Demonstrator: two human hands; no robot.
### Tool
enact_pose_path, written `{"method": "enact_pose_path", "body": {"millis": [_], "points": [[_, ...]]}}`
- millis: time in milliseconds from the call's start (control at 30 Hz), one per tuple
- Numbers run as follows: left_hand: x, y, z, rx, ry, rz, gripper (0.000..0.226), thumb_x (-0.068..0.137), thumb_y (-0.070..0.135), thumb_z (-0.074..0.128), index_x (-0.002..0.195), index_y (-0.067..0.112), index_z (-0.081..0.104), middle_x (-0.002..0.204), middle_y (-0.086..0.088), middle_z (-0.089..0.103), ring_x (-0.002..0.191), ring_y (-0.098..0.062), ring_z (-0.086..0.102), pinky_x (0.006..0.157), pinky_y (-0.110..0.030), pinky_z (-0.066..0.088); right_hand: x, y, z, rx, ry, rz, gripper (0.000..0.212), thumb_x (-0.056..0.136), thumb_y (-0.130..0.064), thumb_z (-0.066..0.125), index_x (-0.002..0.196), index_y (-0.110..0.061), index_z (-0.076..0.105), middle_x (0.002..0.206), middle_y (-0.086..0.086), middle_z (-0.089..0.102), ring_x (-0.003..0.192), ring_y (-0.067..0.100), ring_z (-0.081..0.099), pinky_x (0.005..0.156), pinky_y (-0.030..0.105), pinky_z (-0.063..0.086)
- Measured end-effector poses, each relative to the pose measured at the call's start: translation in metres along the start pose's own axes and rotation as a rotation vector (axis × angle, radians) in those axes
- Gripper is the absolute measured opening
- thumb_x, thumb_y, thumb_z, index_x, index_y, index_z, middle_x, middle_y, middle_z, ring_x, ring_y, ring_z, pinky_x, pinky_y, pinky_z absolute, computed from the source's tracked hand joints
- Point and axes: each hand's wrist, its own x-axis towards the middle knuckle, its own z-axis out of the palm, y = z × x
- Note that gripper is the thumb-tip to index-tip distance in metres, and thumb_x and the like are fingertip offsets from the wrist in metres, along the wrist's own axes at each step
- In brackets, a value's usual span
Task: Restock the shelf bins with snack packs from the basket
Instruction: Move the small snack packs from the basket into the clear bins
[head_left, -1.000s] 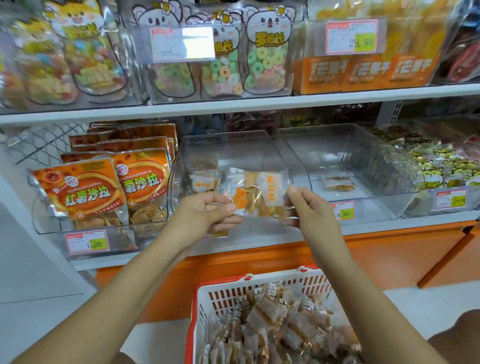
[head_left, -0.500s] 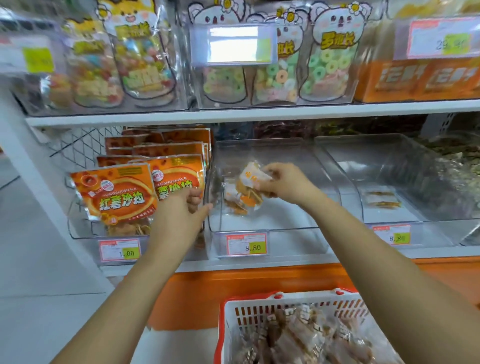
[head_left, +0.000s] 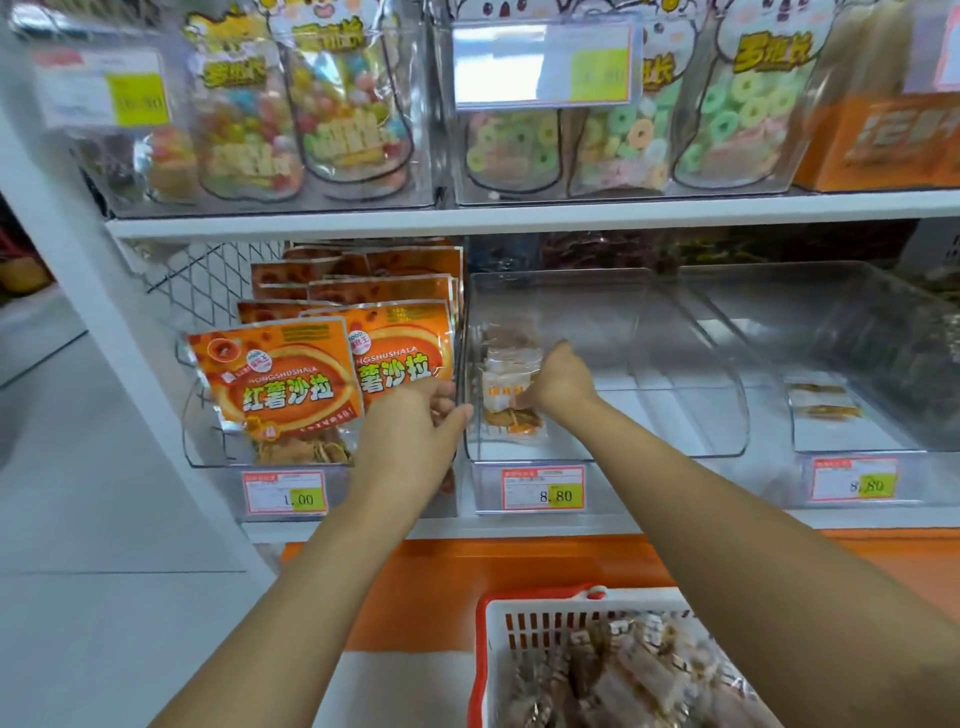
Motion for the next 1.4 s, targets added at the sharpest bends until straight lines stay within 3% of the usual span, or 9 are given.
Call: {"method": "enact_pose_path", "body": {"millis": [200, 300, 433, 533, 600, 767, 900, 1133, 1400], "points": [[-0.001, 0.001, -0.001, -0.015, -0.015, -0.003, 0.032, 0.09, 0.023, 0.065, 0.119, 0.009, 0.064, 0.089, 0.004, 0.062, 0.084, -0.011, 0.058, 0.074, -0.021, 0.041, -0.006, 0.0, -0.002, 0.072, -0.067, 0.095, 0.094, 0.068, -0.023, 0.086, 0.138, -0.005, 0.026, 0.137, 0.014, 0.044, 0.126, 0.031, 0.047, 0.097, 0.036, 0.044], [-0.002, 0.002, -0.002, 0.008, -0.023, 0.01, 0.035, 0.089, 0.023, 0.066, 0.121, 0.009, 0.063, 0.094, 0.002, 0.064, 0.087, -0.013, 0.06, 0.076, -0.025, 0.046, -0.018, 0.004, -0.011, 0.049, -0.037, 0.022, 0.077, 0.073, -0.026, 0.081, 0.132, -0.007, 0.036, 0.134, 0.014, 0.045, 0.12, 0.03, 0.05, 0.089, 0.034, 0.045], [-0.008, 0.004, -0.004, 0.073, -0.005, 0.062, 0.032, 0.088, 0.022, 0.067, 0.117, 0.01, 0.065, 0.098, -0.002, 0.069, 0.09, -0.017, 0.063, 0.079, -0.029, 0.05, -0.05, 0.022, -0.043, 0.006, 0.161, -0.258, 0.013, 0.086, -0.021, 0.064, 0.082, -0.011, 0.057, 0.083, 0.006, 0.064, 0.082, 0.024, 0.061, 0.061, 0.025, 0.04], [-0.013, 0.01, -0.015, 0.027, 0.091, 0.094, 0.01, 0.09, 0.023, 0.062, 0.089, 0.015, 0.068, 0.074, 0.003, 0.064, 0.071, -0.015, 0.06, 0.066, -0.029, 0.046, -0.09, 0.049, -0.063, -0.01, 0.211, -0.46, 0.035, 0.088, -0.03, 0.063, 0.062, -0.013, 0.046, 0.054, -0.005, 0.043, 0.052, 0.008, 0.041, 0.047, 0.016, 0.026], [-0.019, 0.015, -0.018, -0.01, 0.099, 0.123, 0.028, 0.092, 0.028, 0.059, 0.067, 0.016, 0.058, 0.058, 0.005, 0.054, 0.056, -0.01, 0.049, 0.055, -0.028, 0.037, -0.115, 0.073, -0.069, -0.099, 0.131, -0.527, 0.041, 0.09, -0.035, 0.06, 0.058, -0.018, 0.042, 0.051, -0.006, 0.04, 0.05, 0.005, 0.038, 0.047, 0.017, 0.024], [-0.056, 0.033, 0.01, 0.086, -0.391, 0.164, 0.038, 0.094, 0.032, 0.056, 0.057, 0.021, 0.054, 0.056, 0.004, 0.054, 0.053, -0.009, 0.05, 0.052, -0.027, 0.035, -0.143, 0.159, -0.04, -0.427, -0.302, -0.483, 0.017, 0.085, -0.031, 0.066, 0.096, -0.017, 0.062, 0.095, -0.002, 0.066, 0.082, 0.01, 0.058, 0.076, 0.031, 0.048], [-0.094, 0.016, 0.058, 0.339, -0.893, 0.153, 0.028, 0.091, 0.035, 0.059, 0.074, 0.014, 0.065, 0.077, -0.003, 0.066, 0.073, -0.02, 0.061, 0.066, -0.032, 0.047, -0.17, 0.216, -0.011, -0.513, -0.506, -0.459, 0.072, 0.084, 0.001, 0.055, 0.145, -0.03, 0.033, 0.154, -0.004, 0.026, 0.138, 0.018, 0.033, 0.108, 0.031, 0.036], [-0.152, -0.021, 0.1, 0.563, -1.272, 0.084, 0.014, 0.095, 0.03, 0.048, 0.09, 0.017, 0.051, 0.089, -0.003, 0.05, 0.078, -0.018, 0.046, 0.067, -0.033, 0.042, -0.183, 0.247, 0.027, -0.601, -0.506, -0.618, 0.07, 0.089, 0.004, 0.054, 0.144, -0.033, 0.033, 0.159, -0.005, 0.007, 0.147, 0.023, 0.0, 0.117, 0.05, 0.011], [-0.16, -0.032, 0.097, 0.49, -1.279, 0.028, 0.03, 0.094, 0.022, 0.047, 0.065, 0.018, 0.041, 0.067, -0.002, 0.038, 0.059, -0.017, 0.034, 0.055, -0.028, 0.026, -0.167, 0.246, 0.012, -0.619, -0.461, -0.712, 0.05, 0.087, 0.001, 0.053, 0.131, -0.024, 0.057, 0.141, -0.003, 0.05, 0.138, 0.019, 0.032, 0.112, 0.037, 0.032]]}}
